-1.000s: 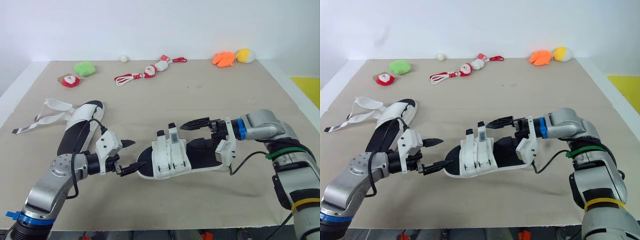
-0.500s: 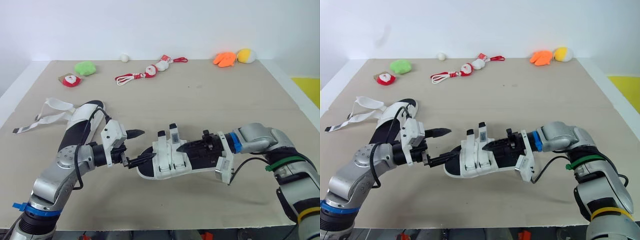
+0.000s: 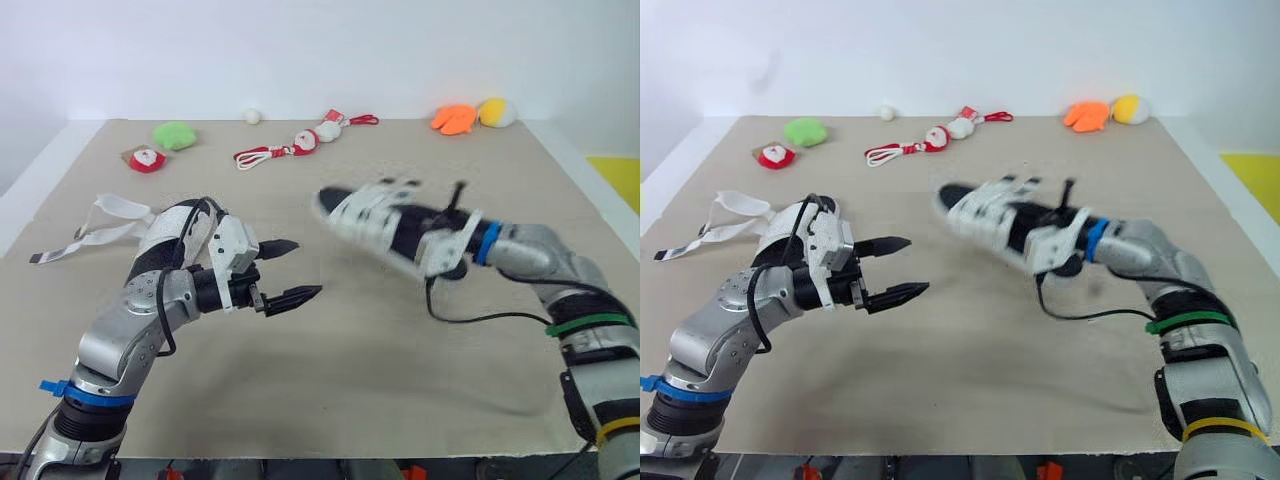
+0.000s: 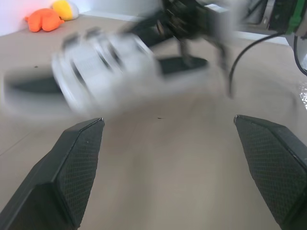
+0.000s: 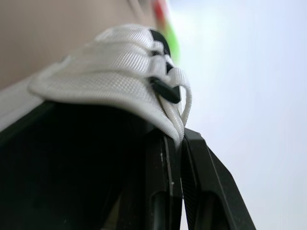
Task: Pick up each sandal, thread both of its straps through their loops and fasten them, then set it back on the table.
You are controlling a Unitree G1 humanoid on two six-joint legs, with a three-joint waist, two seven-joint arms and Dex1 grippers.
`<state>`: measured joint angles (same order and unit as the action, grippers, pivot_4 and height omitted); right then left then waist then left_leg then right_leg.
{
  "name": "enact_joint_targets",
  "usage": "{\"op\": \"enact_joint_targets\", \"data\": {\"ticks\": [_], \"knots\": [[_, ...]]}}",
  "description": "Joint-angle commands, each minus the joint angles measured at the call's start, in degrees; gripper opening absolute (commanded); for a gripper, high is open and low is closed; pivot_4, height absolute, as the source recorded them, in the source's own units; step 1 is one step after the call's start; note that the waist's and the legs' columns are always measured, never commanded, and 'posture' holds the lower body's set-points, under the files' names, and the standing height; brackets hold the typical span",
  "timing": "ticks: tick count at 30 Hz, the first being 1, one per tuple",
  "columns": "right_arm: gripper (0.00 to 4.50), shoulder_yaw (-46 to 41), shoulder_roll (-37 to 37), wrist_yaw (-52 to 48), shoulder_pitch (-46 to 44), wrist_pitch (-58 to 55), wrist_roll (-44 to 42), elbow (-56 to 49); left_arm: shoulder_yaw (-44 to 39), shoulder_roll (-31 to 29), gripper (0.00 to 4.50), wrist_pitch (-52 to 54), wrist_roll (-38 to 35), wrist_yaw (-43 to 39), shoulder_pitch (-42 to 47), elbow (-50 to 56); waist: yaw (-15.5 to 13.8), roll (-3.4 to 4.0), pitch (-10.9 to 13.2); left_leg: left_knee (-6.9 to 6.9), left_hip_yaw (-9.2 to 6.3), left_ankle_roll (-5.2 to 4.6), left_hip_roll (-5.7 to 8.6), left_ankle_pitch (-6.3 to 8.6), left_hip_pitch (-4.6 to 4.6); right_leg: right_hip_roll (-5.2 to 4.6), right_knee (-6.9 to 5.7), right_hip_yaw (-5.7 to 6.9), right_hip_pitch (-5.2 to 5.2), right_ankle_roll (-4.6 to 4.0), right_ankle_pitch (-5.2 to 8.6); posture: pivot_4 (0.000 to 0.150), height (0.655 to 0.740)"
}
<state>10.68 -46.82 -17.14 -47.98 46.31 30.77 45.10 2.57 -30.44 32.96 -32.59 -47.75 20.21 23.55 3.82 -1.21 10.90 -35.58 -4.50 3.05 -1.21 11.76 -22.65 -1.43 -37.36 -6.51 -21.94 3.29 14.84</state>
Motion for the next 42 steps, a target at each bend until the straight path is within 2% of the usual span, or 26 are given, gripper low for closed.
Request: {"op": "enact_joint_targets", "data": {"ticks": [1,6,9,11,12,19,23,26,29,34,38,42], "knots": [[0.03,-3.4,-4.2,5.9,-2.2,-16.7,2.5,3.1,1.0,-0.3,4.5,-1.0,1.5,0.1,1.3,-0.1,-0.1,0.0,0.0,0.01,-0.01,0.0,0.01,0.0,-0.03,-0.01,0.0,0.0,-0.02,0.01,0.01,0.15,0.74],[0.03,-2.7,-6.5,8.0,-1.5,-29.8,3.3,5.0,2.2,-0.1,4.5,-2.0,3.3,0.2,1.3,-0.9,-0.1,0.06,0.0,0.02,0.01,0.0,0.03,0.0,-0.47,-0.03,0.0,-0.01,-0.5,0.01,0.02,0.15,0.74],[0.03,-1.9,-6.9,4.8,0.7,-34.5,2.6,3.0,2.4,0.2,4.5,-2.9,4.8,0.7,1.6,-1.7,0.7,0.09,0.0,0.05,0.03,0.0,0.01,0.0,-0.52,-0.02,-0.02,-0.01,-0.6,0.01,0.02,0.15,0.74],[0.85,-3.3,-7.1,1.6,2.4,-35.6,-0.3,-0.2,2.9,-0.2,4.5,-5.0,7.7,1.4,1.7,-2.8,0.7,0.09,0.0,0.06,0.03,0.0,0.01,0.0,-0.51,0.0,-0.03,-0.01,-0.59,0.01,0.02,0.15,0.74],[1.03,-4.2,-7.2,-0.4,3.1,-36.0,-2.2,-1.9,3.0,-0.3,4.5,-5.7,8.6,1.6,1.6,-3.2,0.7,0.13,0.0,0.06,0.01,0.0,0.01,0.0,-0.5,0.01,-0.04,-0.01,-0.58,0.02,0.02,0.15,0.74],[4.46,-9.3,-11.1,-18.1,3.9,-41.1,-14.0,-7.9,1.5,-0.8,4.5,-8.6,12.2,3.4,0.5,-4.1,0.6,0.27,0.0,-0.17,0.07,0.03,0.03,-0.05,-0.51,-0.02,-0.04,-0.07,-0.47,0.2,-0.11,0.15,0.74],[4.46,-12.1,-13.5,-35.4,6.8,-42.8,-24.7,-11.4,-1.3,-2.0,4.5,-9.7,13.4,4.8,-0.7,-3.7,0.5,0.26,0.0,-0.28,0.08,0.03,0.03,-0.04,-0.51,-0.03,-0.03,-0.07,-0.4,0.27,-0.15,0.15,0.74],[4.46,-13.4,-15.4,-43.9,8.2,-46.0,-29.7,-13.9,-2.6,-3.9,4.5,-12.1,15.8,5.5,-1.6,-4.6,0.5,0.28,0.0,-0.28,0.02,0.02,-0.01,-0.04,-0.5,0.01,-0.03,-0.03,-0.4,0.28,-0.15,0.15,0.74],[4.46,-16.7,-15.8,-53.8,5.8,-57.7,-39.8,-17.7,-4.9,-6.0,4.5,-16.9,20.9,8.8,-1.8,-6.0,0.6,0.34,0.1,-0.33,0.05,0.01,0.0,-0.05,-0.5,-0.01,-0.04,-0.04,-0.4,0.28,-0.2,0.15,0.74],[4.46,-20.4,-13.2,-60.0,3.3,-81.6,-57.4,-32.0,-8.0,-11.8,4.5,-24.2,32.7,15.3,-3.5,-7.5,0.8,0.41,0.2,-0.39,0.06,-0.07,-0.08,-0.1,-0.47,0.04,-0.06,-0.02,-0.4,0.28,-0.32,0.15,0.74],[4.46,-21.7,-10.1,-59.4,2.0,-89.1,-65.4,-39.4,-11.4,-16.7,4.5,-26.4,40.0,18.7,-7.9,-6.9,0.6,0.41,0.2,-0.37,-0.01,-0.07,-0.18,-0.1,-0.51,0.15,-0.05,0.05,-0.43,0.35,-0.28,0.15,0.74],[4.46,-20.3,-4.1,-56.2,-1.5,-93.7,-71.0,-46.5,-12.9,-17.9,4.5,-29.3,45.8,23.1,-11.6,-8.7,0.6,0.46,0.2,-0.37,0.14,-0.07,-0.18,-0.1,-0.6,0.08,-0.06,0.03,-0.59,0.39,-0.25,0.15,0.74]]}}
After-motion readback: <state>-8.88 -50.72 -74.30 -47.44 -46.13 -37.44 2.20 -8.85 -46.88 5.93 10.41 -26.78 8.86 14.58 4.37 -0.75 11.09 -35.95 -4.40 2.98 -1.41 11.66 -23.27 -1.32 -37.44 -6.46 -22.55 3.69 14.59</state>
